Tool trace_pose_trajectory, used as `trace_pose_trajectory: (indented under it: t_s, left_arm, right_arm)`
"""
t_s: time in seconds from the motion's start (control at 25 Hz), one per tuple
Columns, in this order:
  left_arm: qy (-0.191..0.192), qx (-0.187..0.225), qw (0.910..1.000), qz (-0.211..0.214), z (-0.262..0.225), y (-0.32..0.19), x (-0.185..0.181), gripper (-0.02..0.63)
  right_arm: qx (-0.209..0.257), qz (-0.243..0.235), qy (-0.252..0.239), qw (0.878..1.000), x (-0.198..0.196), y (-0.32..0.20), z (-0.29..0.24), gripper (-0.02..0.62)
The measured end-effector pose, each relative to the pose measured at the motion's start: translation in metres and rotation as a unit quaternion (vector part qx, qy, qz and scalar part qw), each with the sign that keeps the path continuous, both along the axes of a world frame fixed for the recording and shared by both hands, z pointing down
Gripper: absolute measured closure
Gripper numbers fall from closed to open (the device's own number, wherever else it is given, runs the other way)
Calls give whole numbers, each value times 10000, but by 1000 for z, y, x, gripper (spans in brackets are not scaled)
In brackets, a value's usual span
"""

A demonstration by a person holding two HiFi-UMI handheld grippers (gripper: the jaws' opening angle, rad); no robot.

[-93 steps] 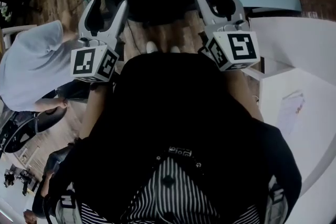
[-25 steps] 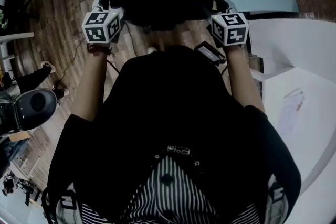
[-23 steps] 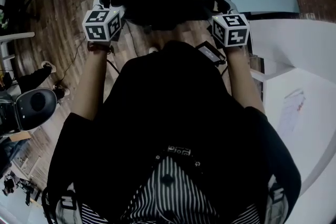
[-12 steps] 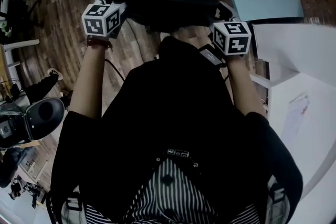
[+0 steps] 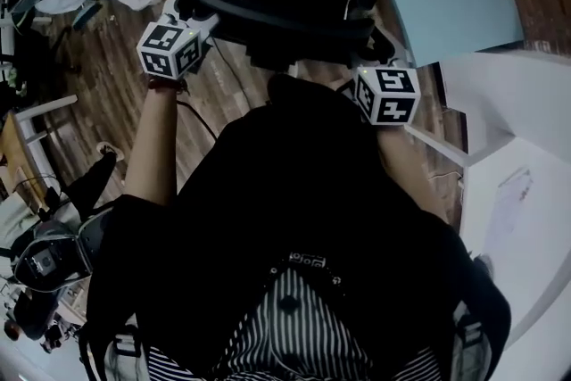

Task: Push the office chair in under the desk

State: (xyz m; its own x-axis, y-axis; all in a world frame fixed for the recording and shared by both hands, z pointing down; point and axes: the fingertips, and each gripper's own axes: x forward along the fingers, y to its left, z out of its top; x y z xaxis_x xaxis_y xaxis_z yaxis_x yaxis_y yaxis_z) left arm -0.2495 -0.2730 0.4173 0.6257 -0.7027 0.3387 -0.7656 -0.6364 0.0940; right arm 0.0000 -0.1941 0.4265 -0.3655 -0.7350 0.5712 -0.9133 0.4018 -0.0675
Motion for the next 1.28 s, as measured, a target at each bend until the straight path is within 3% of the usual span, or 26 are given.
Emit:
trace_pose_trajectory:
  t_s: [0.2,0.76,1.28]
  left_arm:
    - [-97,-56,9991,398,10,-66,11,227]
    - [-3,-122,9921,1247,0,-218,-4,219]
    - [-47,-146,9609,2766,6,-378,13,224]
  right_arm:
    - [-231,206,-25,9995,8,-50,7,350]
    - [-301,1041,-120,9940,-33,-150,-2,353]
    - [-460,2491,-172,9672,-61,-259,1,353]
